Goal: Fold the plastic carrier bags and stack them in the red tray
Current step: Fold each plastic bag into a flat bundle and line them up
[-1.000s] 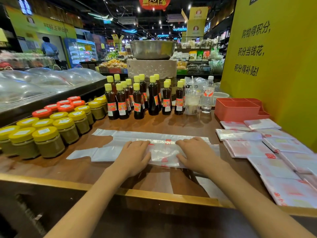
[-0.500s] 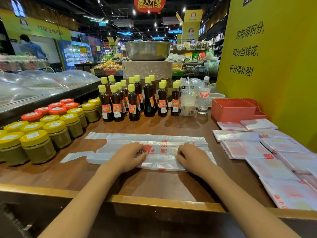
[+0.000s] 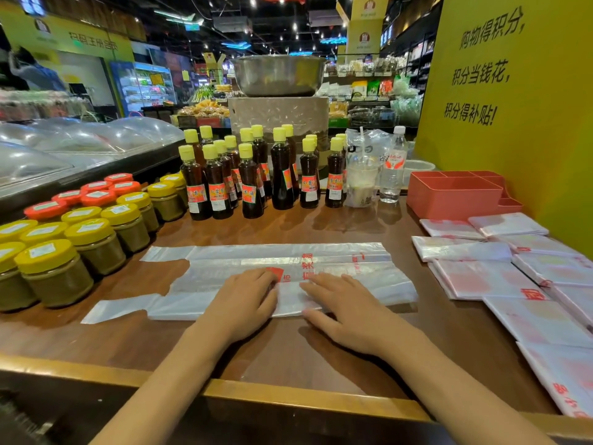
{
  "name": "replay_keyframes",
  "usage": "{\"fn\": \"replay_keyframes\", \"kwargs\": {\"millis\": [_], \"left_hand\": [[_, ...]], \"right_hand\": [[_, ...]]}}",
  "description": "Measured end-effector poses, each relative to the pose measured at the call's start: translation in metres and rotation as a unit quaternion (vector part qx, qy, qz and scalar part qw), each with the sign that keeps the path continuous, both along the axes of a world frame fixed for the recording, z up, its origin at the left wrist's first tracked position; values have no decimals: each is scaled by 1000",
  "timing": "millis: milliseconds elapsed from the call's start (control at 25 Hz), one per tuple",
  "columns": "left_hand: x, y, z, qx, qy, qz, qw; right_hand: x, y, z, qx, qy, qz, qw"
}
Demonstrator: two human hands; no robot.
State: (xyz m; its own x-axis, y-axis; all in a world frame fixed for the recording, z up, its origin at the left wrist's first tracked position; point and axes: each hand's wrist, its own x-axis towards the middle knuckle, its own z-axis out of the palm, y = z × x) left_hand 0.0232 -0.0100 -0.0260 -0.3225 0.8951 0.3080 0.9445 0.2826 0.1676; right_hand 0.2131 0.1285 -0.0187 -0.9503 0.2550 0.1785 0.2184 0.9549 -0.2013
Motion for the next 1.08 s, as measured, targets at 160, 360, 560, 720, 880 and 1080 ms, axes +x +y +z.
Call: {"fn": "replay_keyframes", "kwargs": {"millis": [160, 360, 560, 720, 880, 1080], "left_hand": [[9, -2, 6, 21, 21, -37, 999], [11, -2, 0, -79, 19, -62, 995], [10, -4, 4, -69, 44, -53, 995], [9, -6, 7, -43, 31, -73, 996], [10, -4, 7, -40, 40, -87, 995], [13, -5, 10, -26, 41, -91, 995]], "right_hand": [[2, 2, -3, 20, -28, -22, 999], [5, 7, 4, 28, -20, -48, 998], [6, 14, 3, 15, -12, -73, 997], [10, 18, 7, -23, 5, -53, 998], [8, 16, 7, -4, 7, -55, 998], [8, 15, 8, 50, 48, -75, 995]]}}
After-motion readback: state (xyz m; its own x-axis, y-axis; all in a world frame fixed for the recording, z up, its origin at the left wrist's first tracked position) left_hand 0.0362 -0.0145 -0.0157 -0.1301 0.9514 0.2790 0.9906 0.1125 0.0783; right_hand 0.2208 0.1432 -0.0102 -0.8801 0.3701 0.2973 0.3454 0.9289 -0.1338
